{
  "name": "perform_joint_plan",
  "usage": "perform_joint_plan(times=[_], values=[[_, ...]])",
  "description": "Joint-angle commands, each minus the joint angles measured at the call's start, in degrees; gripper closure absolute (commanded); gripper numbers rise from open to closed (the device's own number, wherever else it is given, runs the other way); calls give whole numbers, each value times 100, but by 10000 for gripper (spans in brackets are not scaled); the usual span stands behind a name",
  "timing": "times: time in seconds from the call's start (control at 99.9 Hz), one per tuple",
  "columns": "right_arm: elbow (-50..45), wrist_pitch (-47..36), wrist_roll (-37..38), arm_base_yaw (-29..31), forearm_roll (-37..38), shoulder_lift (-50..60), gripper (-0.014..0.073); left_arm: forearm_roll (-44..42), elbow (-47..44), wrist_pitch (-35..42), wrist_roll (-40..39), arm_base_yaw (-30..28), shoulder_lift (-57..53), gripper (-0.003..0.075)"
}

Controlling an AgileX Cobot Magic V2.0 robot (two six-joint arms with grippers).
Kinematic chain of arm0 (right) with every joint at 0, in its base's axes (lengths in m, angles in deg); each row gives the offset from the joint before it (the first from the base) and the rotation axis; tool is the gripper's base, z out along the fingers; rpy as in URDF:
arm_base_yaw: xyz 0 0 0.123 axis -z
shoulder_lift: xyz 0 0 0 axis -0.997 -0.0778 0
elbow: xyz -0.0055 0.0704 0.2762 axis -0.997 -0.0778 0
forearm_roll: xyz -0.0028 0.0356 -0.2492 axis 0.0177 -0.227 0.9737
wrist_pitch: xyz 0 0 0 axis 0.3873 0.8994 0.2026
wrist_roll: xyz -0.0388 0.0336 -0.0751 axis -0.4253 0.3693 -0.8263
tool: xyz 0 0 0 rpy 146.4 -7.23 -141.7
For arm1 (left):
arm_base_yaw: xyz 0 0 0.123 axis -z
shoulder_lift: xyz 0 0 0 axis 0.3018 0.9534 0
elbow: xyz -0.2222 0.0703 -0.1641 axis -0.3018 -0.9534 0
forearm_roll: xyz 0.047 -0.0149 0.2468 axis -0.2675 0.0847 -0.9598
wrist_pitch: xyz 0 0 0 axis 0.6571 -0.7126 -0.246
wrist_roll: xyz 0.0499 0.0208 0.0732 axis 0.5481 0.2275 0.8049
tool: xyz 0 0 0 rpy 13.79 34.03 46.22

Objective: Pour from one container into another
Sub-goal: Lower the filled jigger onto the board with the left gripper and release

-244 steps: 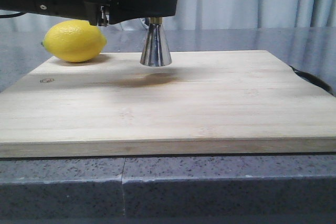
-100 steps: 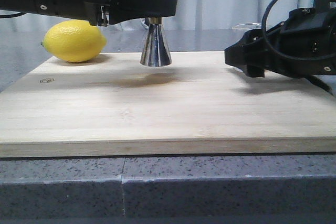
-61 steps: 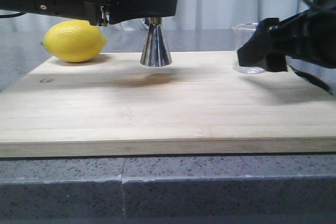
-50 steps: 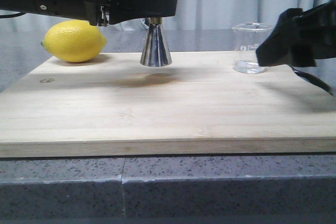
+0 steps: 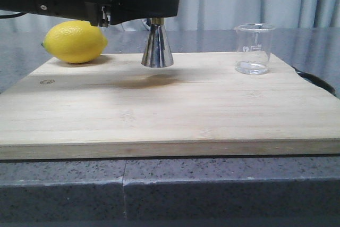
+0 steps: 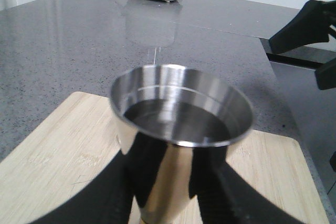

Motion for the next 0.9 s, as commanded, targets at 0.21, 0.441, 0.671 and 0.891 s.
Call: perform_joint_plan(times=[0.21,0.441,0.671,0.891], values=[[199,47,12,48,15,711,18,488,168,-590,-55,30,-237,482],[199,60,12,48,26,709,18,488,168,-590,-55,30,-237,482],[199,60,12,48,74,709,18,488,168,-590,-55,30,-237,482],[199,60,12,48,74,709,18,476,168,-590,-55,30,-237,482]])
